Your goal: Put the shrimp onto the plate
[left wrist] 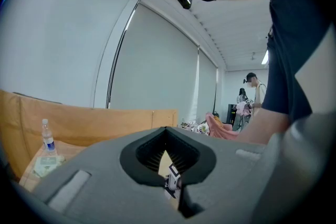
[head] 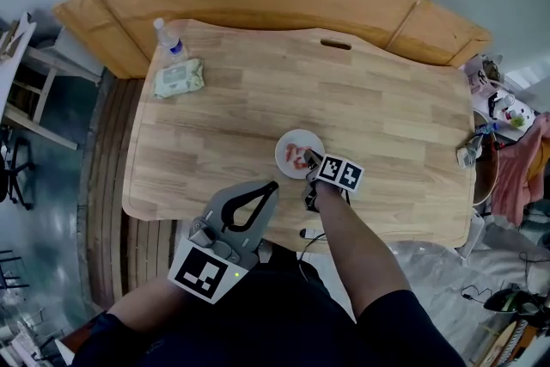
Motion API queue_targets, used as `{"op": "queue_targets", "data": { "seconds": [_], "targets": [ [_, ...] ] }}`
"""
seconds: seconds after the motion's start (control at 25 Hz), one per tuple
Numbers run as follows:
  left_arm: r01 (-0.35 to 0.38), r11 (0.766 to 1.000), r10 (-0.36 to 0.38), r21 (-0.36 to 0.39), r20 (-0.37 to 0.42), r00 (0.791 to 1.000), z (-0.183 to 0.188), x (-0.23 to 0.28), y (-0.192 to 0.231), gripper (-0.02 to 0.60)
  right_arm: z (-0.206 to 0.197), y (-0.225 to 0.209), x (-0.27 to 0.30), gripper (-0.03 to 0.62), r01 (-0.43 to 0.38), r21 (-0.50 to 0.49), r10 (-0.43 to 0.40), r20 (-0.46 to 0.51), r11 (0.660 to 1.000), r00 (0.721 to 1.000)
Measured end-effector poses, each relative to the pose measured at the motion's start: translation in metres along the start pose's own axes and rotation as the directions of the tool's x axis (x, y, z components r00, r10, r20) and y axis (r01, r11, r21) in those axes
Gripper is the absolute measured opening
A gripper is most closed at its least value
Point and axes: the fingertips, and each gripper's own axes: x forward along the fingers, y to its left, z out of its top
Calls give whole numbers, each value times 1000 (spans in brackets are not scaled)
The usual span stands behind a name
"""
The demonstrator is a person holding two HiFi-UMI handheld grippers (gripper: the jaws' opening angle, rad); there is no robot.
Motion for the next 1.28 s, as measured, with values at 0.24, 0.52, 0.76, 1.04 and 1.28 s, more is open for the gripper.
{"op": "queue_targets", "data": {
  "seconds": [0.24,0.52,0.76,1.04,1.28],
  "targets": [
    [2,1000,-2,-16,15,1000,1,-1,-1,5,-3,-6,2,35,41,13,-41,-26,999,999],
    [-11,1000,11,-29,15,1000,0,-4,2,6,-7,-17,4,48,126,-32,-128,-66,992,990],
    [-11,999,12,-32,13,1000,-3,-7,0,5,-16,-18,8,93,155,-113,-168,-116,981,979],
    [-12,999,13,-48,11,1000,-6,-12,0,5,-18,-10,8,179,185,-361,-246,-130,914,961],
    [-12,999,13,-48,22,1000,-4,-15,-1,5,-16,-1,3,202,189,-519,-283,-107,834,953]
  ]
}}
